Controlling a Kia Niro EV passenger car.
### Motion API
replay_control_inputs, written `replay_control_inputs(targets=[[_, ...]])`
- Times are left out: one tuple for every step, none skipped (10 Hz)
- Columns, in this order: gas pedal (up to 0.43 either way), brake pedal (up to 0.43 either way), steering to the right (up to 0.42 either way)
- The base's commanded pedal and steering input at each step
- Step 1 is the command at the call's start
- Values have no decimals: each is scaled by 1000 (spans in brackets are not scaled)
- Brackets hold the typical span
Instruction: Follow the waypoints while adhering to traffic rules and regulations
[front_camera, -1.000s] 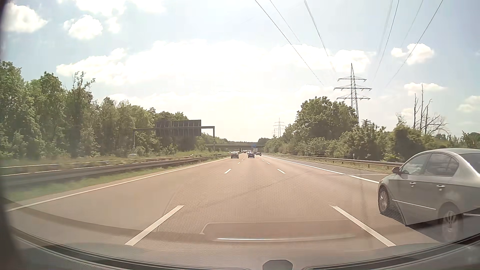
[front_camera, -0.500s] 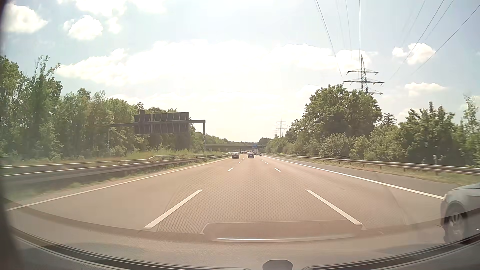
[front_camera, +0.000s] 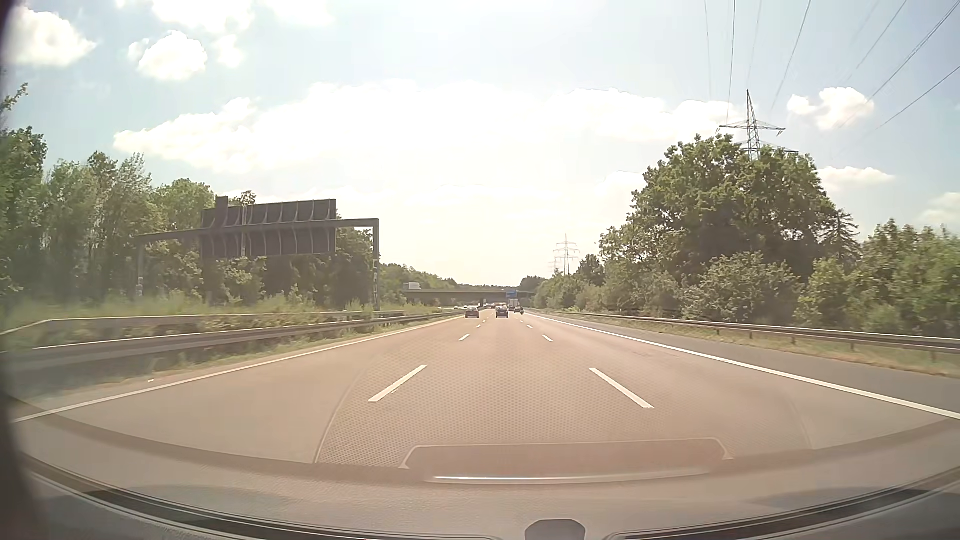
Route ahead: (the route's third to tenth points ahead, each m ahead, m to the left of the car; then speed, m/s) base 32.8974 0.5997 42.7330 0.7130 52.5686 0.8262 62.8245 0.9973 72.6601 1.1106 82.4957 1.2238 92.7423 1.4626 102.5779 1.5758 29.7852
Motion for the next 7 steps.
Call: replay_control_inputs(targets=[[220, 30, -3], [220, 30, -3], [220, 30, -3], [220, 30, -3], [220, 30, -3], [220, 30, -2], [220, 30, -1]])
